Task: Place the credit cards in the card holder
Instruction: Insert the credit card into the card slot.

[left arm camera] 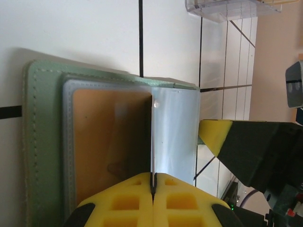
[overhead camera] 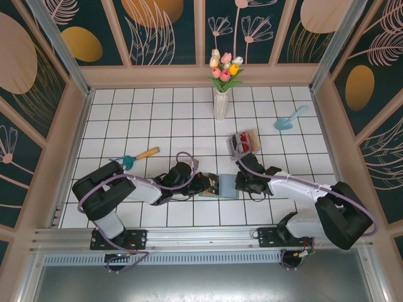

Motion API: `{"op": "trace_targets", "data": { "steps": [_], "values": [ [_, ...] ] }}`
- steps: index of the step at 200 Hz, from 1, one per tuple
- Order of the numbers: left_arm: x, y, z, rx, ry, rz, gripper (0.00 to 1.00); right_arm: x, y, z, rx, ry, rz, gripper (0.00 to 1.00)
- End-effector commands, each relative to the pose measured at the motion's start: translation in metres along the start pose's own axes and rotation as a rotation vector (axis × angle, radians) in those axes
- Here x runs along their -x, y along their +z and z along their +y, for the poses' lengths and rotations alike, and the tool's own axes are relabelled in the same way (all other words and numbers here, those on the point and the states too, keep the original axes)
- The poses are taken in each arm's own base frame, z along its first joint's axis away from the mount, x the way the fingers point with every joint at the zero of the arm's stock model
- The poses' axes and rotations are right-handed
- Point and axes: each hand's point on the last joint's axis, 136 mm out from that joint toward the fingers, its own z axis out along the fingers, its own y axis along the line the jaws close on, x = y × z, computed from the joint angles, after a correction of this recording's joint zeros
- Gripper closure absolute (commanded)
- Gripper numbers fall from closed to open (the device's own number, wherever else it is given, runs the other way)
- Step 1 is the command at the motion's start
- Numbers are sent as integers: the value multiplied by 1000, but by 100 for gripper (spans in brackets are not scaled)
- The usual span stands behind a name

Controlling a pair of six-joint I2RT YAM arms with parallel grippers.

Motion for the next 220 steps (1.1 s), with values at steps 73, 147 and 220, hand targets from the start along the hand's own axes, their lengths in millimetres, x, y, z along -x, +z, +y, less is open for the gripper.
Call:
{"op": "trace_targets", "data": {
  "steps": [73,147,220],
  "values": [
    [-6,7,-10,-98,-28,24,100,-9,7,-4,0,-7,30,91],
    [-8,20,-2,-56,-55,55,100,-9,9,-3,2,-6,31,91],
    [-11,29,-11,-71,-37,83,95,-15,12,9,53,-3,52,93]
  ]
}}
